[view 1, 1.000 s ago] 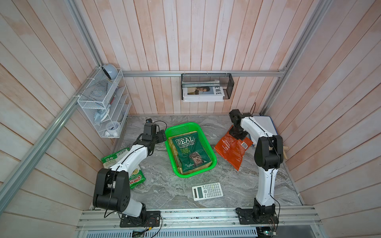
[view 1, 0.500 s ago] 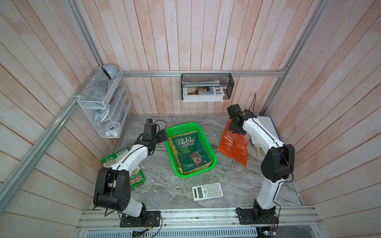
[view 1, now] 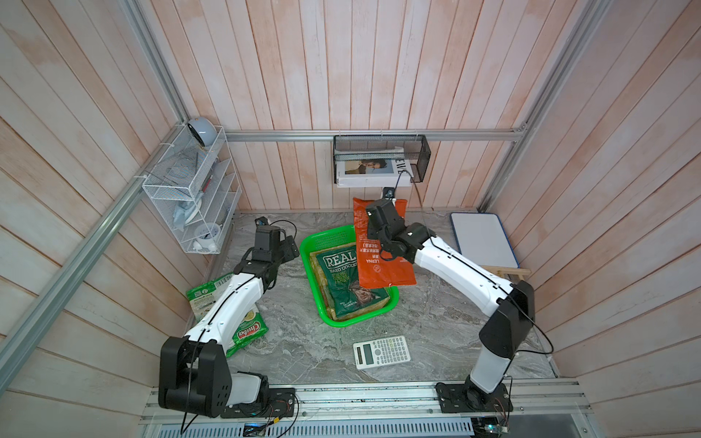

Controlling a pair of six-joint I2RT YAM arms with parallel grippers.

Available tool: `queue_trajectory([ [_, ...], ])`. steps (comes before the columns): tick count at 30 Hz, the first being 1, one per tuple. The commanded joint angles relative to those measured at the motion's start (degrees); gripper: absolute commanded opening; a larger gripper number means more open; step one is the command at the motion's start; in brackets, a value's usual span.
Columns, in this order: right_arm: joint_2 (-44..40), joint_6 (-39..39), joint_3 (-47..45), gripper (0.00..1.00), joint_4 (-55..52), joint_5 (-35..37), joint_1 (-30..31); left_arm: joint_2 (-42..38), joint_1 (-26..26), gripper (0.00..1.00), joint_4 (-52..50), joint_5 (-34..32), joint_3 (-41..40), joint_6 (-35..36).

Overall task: Put the potato chips into the basket
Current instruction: Place the potato chip in the basket.

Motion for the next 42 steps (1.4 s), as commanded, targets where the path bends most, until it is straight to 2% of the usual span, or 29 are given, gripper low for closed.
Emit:
queue_trajectory([
  [1, 6.0, -2.3, 2.0, 0.00, 2.7, -2.3, 1.3, -5.2, 0.5, 0.87, -3.2, -3.5, -2.8, 0.1],
  [6, 13.5, 2.2, 2.7, 0.00, 1.4, -12.6, 2.3, -7.8, 1.2, 0.88, -9.3, -5.7, -2.7, 1.0],
  [14, 16.2, 6.9, 4.9, 0.00, 3.0, -17.6, 3.5, -10.1, 2.5, 0.88, -10.5, -7.5, -5.2, 0.5],
  [26, 22.0, 6.7, 19.0, 0.00, -1.7, -19.6, 3.4, -6.2, 5.0, 0.88, -9.4, -5.8, -3.5, 0.7],
  [33, 22.0, 6.3, 19.3, 0.00, -2.0, -19.0, 3.3, -4.7, 5.7, 0.89, -12.0, -5.8, -4.2, 0.2],
  [37, 22.1, 6.2, 19.3, 0.00, -1.9, -18.7, 3.1, -2.9, 8.7, 0.89, -13.4, -3.9, -4.5, -1.9],
  [42, 22.9, 6.7, 19.7, 0.01, -2.4, -19.4, 2.3, -0.1, 15.9, 0.89, -12.8, 2.4, -5.9, -5.9],
])
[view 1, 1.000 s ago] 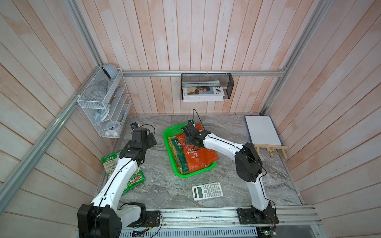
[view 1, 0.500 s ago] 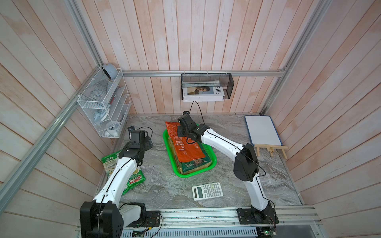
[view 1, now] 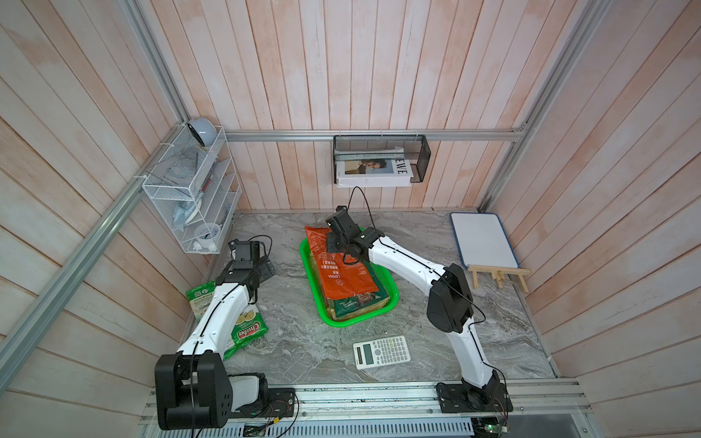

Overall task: Put the potato chips into the basket
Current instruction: Place the potato chip in the basket, then pick up the potato chip from the center of the board.

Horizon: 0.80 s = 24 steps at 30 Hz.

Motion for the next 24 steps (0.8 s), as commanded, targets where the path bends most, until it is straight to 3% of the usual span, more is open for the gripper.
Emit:
queue_trajectory([
  [1, 1.7, 0.3, 2.3, 0.03, -0.5, -0.1, -1.0, 1.7, 4.6, 0.89, -0.7, 4.4, -1.2, -4.0],
  [10, 4.0, -4.4, 12.4, 0.15, -10.2, 3.0, -1.0, -0.3, 9.4, 0.92, -1.9, -2.4, -3.2, -4.7],
  [21, 2.2, -8.2, 13.2, 0.21, -11.3, 6.6, -1.1, -0.2, 16.9, 0.98, -1.7, -1.2, -8.4, -8.6],
  [24, 3.0, -7.9, 13.3, 0.28, -12.2, 5.3, -1.3, 1.5, 19.6, 0.98, -0.7, 2.1, -9.6, -9.9],
])
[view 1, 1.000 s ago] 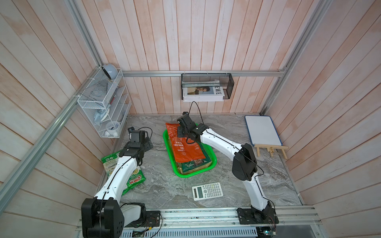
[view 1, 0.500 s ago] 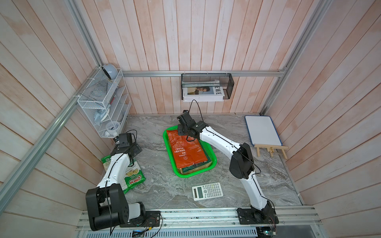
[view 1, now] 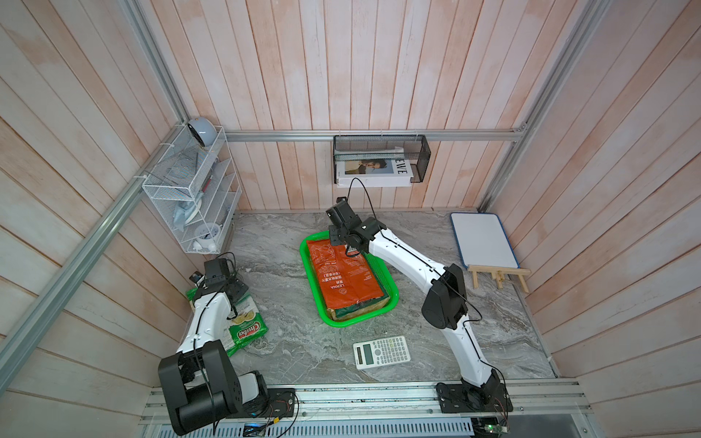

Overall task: Put the potato chips into the basket
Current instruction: Pick up the potato chip from the center of the board.

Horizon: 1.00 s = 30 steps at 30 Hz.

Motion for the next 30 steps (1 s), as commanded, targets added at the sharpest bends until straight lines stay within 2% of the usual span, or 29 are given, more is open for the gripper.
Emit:
queue_trajectory([
  [1, -0.2, -0.8, 1.3, 0.30, -2.8, 0.0, -0.5, 1.9, 2.3, 0.98, 1.0, 2.8, -1.9, -2.1],
  [7, 0.7, 1.5, -1.1, 0.33, -5.4, -1.1, -0.9, 2.6, 2.5, 0.97, 1.1, 0.2, -3.0, -1.4],
  [15, -4.7, 2.3, -7.4, 0.33, -1.3, 1.0, -1.4, 1.8, 2.5, 0.94, -2.3, -3.6, -1.2, -2.1],
  [17, -6.4, 2.8, -10.8, 0.33, 1.6, 0.9, -2.1, 0.3, 2.5, 0.94, -4.1, -5.6, -0.8, -2.4],
  [21, -6.6, 3.3, -11.3, 0.33, 0.9, -2.2, -4.0, -2.8, 2.5, 0.94, -5.7, -8.0, -2.0, -3.9],
  [24, -5.4, 2.8, -10.7, 0.33, 0.1, -4.3, -5.0, -1.1, 2.5, 0.94, -4.5, -6.1, -2.0, -3.0],
  [30, -3.0, 4.0, -9.9, 0.33, -1.2, -8.5, -5.4, 8.0, 2.5, 0.93, -1.0, 1.5, -2.0, -4.7],
])
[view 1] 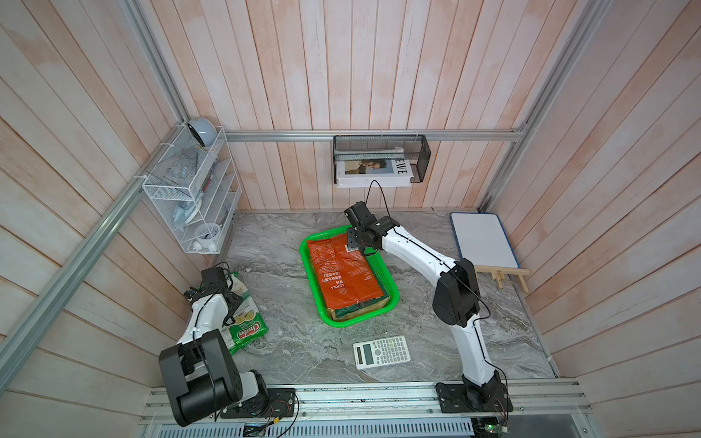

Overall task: Put the potato chips into the basket
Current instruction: Pick up the potato chip from the center of the board.

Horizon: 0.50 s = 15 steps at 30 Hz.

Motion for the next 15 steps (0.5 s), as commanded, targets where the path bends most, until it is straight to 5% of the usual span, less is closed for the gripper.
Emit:
queue_trajectory([
  [1, 1.6, 1.4, 1.3, 0.33, -1.6, -4.6, 0.5, 3.4, 0.2, 0.91, 2.6, 4.7, -0.4, -2.0],
  [5, 4.0, 3.1, 1.6, 0.33, -2.5, -8.2, 0.9, 5.0, 0.2, 0.79, 6.5, 6.8, -3.3, -3.2],
  [15, 3.8, 4.5, 2.2, 0.32, -3.2, -9.9, 0.8, 3.2, -0.3, 0.29, 6.3, 5.4, -4.2, -2.3],
])
